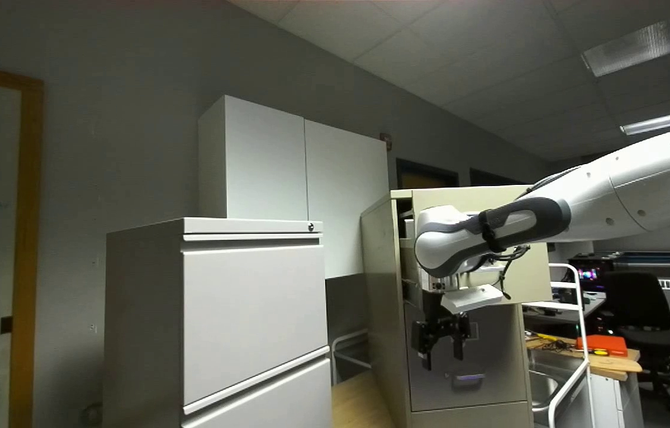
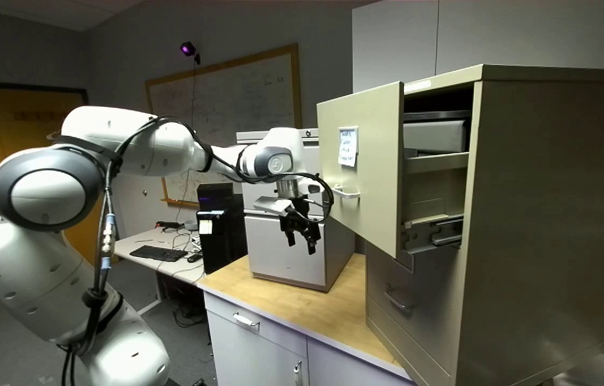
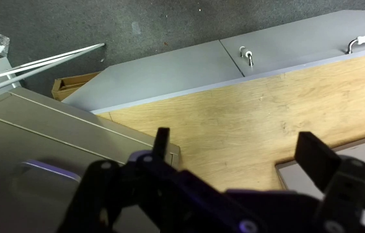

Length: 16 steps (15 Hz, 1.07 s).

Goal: Close the upper drawer of the file cabinet

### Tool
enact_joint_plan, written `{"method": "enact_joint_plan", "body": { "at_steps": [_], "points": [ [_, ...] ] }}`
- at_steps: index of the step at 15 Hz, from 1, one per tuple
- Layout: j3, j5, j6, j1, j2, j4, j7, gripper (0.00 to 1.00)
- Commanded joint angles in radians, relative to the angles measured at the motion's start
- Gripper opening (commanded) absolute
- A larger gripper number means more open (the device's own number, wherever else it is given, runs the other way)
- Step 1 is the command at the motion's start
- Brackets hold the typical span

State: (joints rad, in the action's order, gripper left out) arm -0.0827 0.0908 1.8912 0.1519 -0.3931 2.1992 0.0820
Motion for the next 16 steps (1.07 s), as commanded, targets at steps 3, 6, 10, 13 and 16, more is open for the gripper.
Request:
{"method": "enact_joint_plan", "body": {
  "at_steps": [3,6,10,13,16],
  "points": [
    [0.036,0.076,0.052,0.0,-0.01,0.007,0.094,0.69],
    [0.068,0.116,0.07,-0.008,-0.029,0.015,0.137,0.42],
    [0.123,0.176,0.091,-0.022,-0.092,0.041,0.191,0.13],
    [0.164,0.236,0.113,-0.026,-0.163,0.065,0.233,0.0],
    [0.196,0.329,0.18,0.001,-0.227,0.082,0.308,0.0]
  ]
}}
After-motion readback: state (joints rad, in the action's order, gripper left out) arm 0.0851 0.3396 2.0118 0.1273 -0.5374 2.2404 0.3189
